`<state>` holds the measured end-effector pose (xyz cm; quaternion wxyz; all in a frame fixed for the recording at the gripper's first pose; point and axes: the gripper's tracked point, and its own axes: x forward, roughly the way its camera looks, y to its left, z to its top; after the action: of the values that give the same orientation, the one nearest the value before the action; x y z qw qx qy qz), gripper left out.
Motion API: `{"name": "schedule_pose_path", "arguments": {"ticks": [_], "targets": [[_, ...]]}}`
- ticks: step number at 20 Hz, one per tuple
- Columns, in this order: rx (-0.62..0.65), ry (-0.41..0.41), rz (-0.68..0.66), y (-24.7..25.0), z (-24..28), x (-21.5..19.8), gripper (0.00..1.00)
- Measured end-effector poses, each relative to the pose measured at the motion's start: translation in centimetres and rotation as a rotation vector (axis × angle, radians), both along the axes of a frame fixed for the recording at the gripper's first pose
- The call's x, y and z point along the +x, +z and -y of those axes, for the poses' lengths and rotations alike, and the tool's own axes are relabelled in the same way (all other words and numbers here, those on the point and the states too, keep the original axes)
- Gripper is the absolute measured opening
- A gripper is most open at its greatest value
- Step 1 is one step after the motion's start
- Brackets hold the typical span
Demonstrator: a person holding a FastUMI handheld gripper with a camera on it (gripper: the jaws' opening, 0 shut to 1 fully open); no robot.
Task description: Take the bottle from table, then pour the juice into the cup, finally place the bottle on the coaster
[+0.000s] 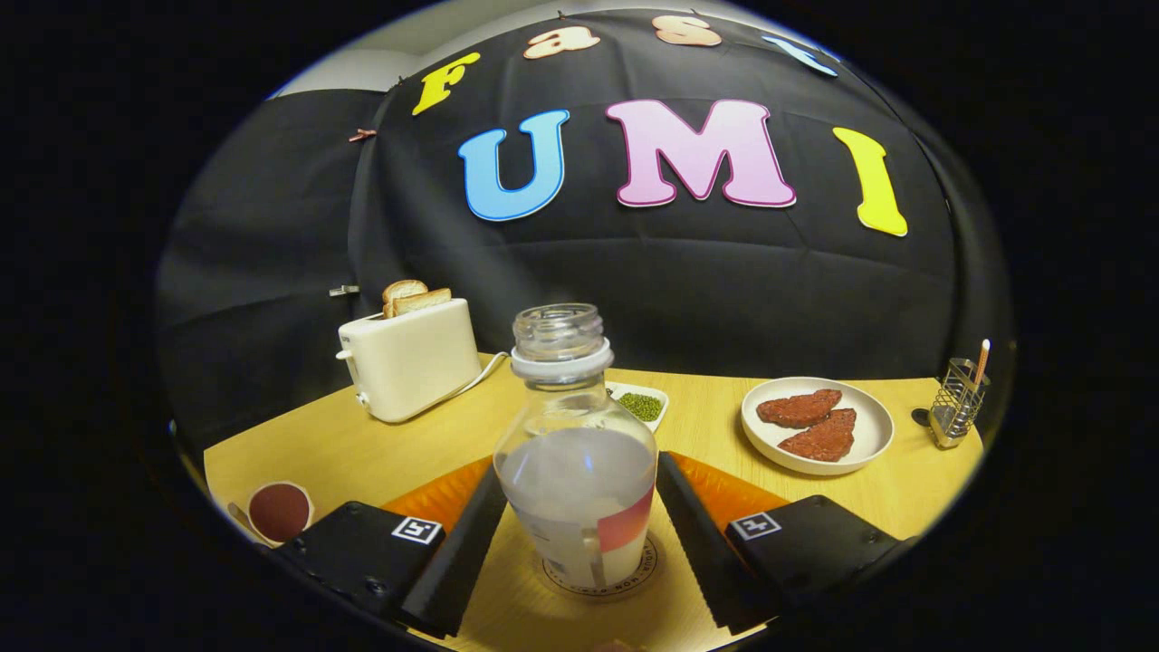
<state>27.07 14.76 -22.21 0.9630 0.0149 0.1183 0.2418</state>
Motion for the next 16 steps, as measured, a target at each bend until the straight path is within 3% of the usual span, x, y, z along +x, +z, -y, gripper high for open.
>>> {"name": "schedule_pose_path", "arguments": {"ticks": [8, 13, 16], "targets": [[-0.028, 0.002, -0.016, 3.6, 1.6, -4.6, 0.99], [-0.011, -0.052, 0.023, 10.2, 4.6, -8.8, 0.99], [-0.043, -0.104, 0.122, 16.2, 7.4, -11.2, 0.99]]}}
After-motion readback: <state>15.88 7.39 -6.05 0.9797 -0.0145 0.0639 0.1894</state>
